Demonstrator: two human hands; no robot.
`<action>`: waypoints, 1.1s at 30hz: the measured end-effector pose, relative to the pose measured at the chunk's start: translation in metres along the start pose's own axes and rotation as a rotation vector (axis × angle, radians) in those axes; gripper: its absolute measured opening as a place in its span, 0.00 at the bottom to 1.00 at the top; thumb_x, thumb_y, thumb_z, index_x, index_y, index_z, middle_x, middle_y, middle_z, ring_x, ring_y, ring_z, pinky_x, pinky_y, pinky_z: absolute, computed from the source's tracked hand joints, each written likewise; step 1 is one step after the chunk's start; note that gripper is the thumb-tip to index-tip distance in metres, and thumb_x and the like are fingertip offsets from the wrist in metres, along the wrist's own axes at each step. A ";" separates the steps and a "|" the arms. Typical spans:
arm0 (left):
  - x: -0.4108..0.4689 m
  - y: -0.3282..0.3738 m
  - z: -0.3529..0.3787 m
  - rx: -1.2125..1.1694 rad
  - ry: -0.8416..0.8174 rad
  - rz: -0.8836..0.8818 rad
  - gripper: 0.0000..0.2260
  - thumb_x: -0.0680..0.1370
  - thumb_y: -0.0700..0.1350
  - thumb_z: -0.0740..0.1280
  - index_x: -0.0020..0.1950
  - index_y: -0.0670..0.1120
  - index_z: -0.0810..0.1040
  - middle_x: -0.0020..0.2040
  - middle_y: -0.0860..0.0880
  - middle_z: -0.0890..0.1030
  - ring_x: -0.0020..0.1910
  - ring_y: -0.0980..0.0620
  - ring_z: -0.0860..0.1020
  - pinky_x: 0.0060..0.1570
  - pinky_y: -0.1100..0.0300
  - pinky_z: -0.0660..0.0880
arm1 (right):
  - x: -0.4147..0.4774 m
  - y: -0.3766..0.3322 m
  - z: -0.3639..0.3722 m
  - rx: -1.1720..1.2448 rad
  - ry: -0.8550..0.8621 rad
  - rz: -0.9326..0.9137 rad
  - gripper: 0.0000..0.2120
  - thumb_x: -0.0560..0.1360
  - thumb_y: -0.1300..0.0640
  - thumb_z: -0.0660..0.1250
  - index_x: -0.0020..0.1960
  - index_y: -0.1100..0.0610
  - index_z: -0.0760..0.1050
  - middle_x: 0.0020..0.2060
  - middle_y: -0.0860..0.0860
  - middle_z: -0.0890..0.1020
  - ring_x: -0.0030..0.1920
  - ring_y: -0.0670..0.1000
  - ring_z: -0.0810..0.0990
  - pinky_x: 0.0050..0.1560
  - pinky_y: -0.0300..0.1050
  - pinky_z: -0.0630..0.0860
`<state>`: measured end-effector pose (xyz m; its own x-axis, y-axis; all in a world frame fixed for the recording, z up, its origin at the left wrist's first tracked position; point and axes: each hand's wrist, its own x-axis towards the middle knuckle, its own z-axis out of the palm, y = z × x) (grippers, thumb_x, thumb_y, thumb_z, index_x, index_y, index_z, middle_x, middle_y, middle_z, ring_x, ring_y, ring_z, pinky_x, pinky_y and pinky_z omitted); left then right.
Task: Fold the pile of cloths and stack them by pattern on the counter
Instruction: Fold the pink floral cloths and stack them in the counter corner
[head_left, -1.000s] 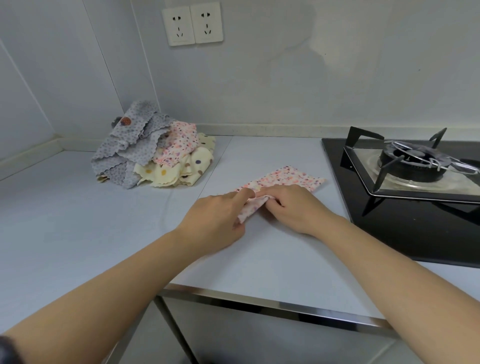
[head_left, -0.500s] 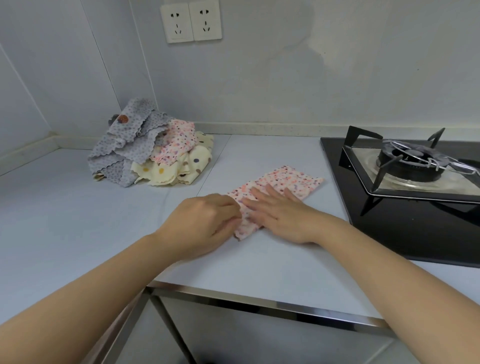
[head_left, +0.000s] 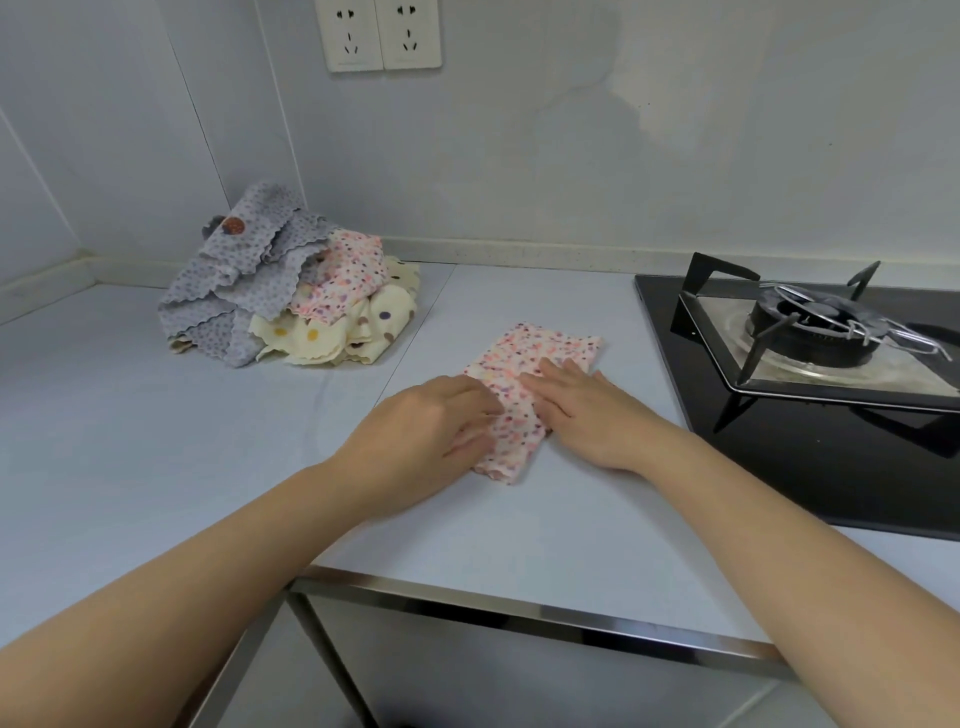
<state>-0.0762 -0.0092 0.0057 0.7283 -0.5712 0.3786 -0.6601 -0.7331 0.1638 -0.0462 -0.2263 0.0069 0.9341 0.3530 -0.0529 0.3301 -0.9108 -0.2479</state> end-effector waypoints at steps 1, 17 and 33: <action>-0.001 0.000 0.003 -0.006 -0.106 0.030 0.20 0.80 0.55 0.59 0.69 0.51 0.72 0.71 0.53 0.70 0.68 0.55 0.69 0.66 0.61 0.67 | 0.001 0.002 0.000 -0.004 0.009 0.016 0.22 0.84 0.51 0.45 0.78 0.46 0.52 0.79 0.48 0.49 0.78 0.50 0.45 0.75 0.52 0.41; 0.021 0.006 0.015 0.075 -0.535 0.027 0.24 0.81 0.61 0.44 0.77 0.64 0.42 0.78 0.58 0.37 0.75 0.59 0.35 0.75 0.51 0.38 | 0.013 0.016 0.004 0.007 0.075 0.199 0.22 0.84 0.50 0.44 0.78 0.44 0.54 0.79 0.47 0.49 0.78 0.50 0.44 0.72 0.67 0.36; 0.009 -0.003 0.009 0.033 -0.480 -0.101 0.30 0.78 0.66 0.46 0.78 0.60 0.44 0.78 0.59 0.40 0.76 0.60 0.38 0.75 0.53 0.38 | 0.009 0.016 0.001 0.095 0.203 0.006 0.25 0.81 0.66 0.52 0.75 0.49 0.62 0.78 0.46 0.56 0.78 0.47 0.48 0.76 0.58 0.38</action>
<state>-0.0659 -0.0152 -0.0001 0.7961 -0.5965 -0.1017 -0.5812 -0.8006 0.1458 -0.0326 -0.2379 0.0018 0.9475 0.2880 0.1389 0.3188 -0.8852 -0.3388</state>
